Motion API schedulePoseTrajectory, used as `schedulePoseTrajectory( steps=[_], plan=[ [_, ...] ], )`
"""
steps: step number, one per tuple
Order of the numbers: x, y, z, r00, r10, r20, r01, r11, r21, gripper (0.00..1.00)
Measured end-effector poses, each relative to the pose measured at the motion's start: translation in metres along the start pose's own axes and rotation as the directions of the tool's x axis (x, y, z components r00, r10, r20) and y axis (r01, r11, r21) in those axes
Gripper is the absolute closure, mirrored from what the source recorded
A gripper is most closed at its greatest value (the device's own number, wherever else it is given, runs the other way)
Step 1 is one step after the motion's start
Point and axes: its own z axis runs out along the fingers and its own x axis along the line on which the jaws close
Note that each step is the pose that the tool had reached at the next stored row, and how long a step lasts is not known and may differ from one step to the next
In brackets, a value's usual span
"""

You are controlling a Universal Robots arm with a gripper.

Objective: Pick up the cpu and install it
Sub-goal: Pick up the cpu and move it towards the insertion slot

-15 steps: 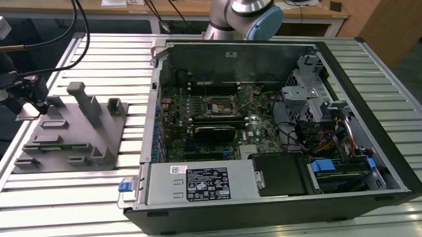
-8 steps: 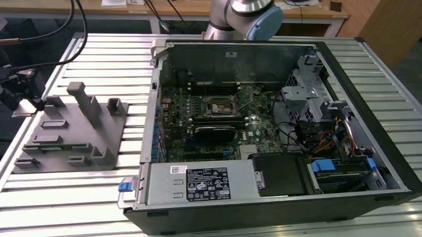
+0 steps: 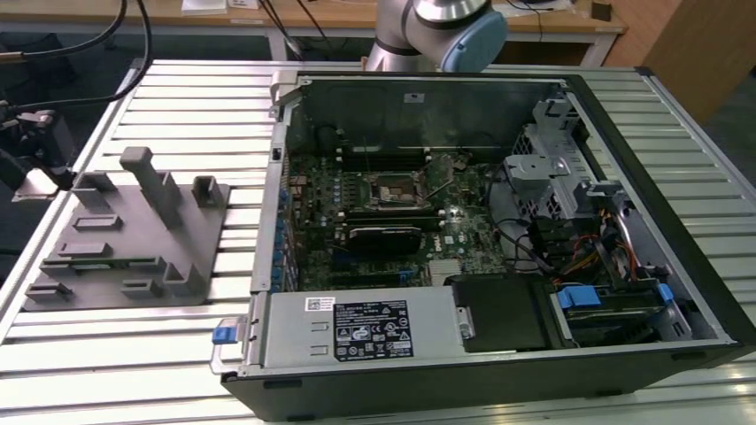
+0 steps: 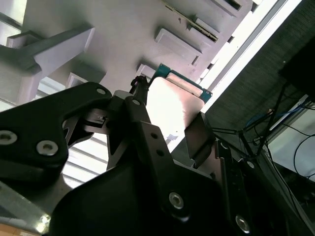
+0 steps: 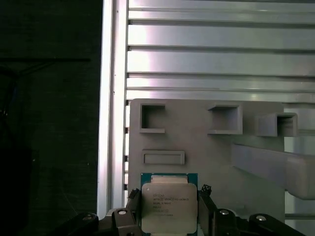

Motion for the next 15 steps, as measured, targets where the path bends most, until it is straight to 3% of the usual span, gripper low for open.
schedulePoseTrajectory(
  steps=[15],
  plan=[
    [-0.0005,0.0022,-0.0365,1.0000,0.000,0.0072,0.000,1.0000,-0.0001,0.46]
  ],
)
